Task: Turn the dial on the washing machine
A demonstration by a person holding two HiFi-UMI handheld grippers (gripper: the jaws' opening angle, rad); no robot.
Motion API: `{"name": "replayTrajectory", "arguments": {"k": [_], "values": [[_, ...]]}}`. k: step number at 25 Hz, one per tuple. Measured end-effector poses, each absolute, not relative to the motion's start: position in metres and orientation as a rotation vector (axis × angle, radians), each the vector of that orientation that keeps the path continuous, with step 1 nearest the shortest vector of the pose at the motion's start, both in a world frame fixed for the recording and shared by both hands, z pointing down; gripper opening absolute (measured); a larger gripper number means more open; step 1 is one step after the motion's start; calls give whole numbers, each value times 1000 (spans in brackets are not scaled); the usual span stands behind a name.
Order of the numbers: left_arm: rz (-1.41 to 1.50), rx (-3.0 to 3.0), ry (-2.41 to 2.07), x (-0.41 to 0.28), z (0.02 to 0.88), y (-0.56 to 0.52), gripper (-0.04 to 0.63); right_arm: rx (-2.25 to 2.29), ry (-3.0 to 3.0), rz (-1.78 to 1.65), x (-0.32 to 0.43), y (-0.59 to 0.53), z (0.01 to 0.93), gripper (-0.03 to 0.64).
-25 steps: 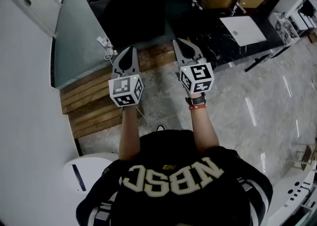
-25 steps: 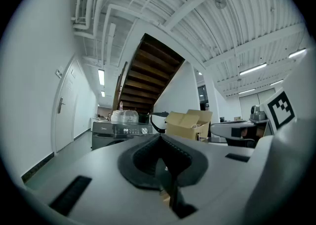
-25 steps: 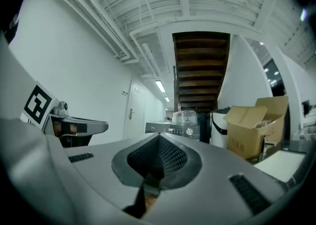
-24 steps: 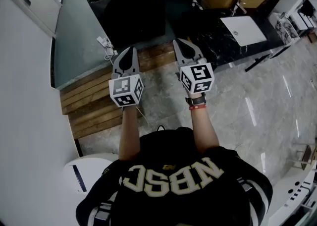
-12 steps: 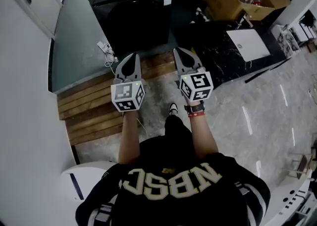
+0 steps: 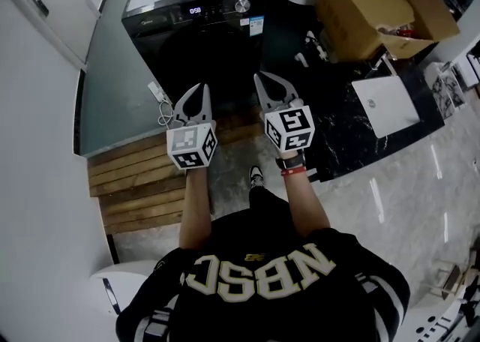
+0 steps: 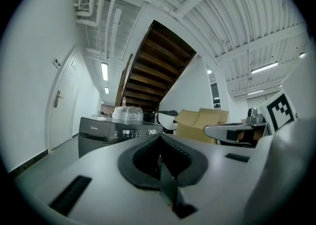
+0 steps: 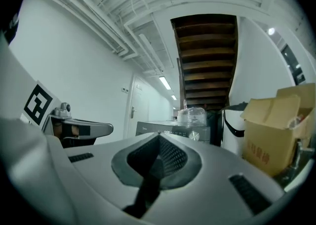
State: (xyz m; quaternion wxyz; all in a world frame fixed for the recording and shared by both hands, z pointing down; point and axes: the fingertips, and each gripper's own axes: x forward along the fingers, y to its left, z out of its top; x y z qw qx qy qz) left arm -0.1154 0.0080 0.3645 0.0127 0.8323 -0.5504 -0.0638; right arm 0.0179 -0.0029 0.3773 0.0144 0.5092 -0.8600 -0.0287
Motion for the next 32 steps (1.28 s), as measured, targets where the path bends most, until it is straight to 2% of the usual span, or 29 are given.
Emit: {"name": "replayTrajectory", "arguments": {"k": [10,21,32], "values": [[-172,2522,-1810,-73,353,-114,14,1464,-2729,-72,50,-128,365,17],[-101,2481,-1824,-53,373,-172,14,1412,-2727,-5,62,-185,393,20],[-102,2522,-1752,-50,386,-224,14,1384,-2647,-73,47,-245,403,78]]}}
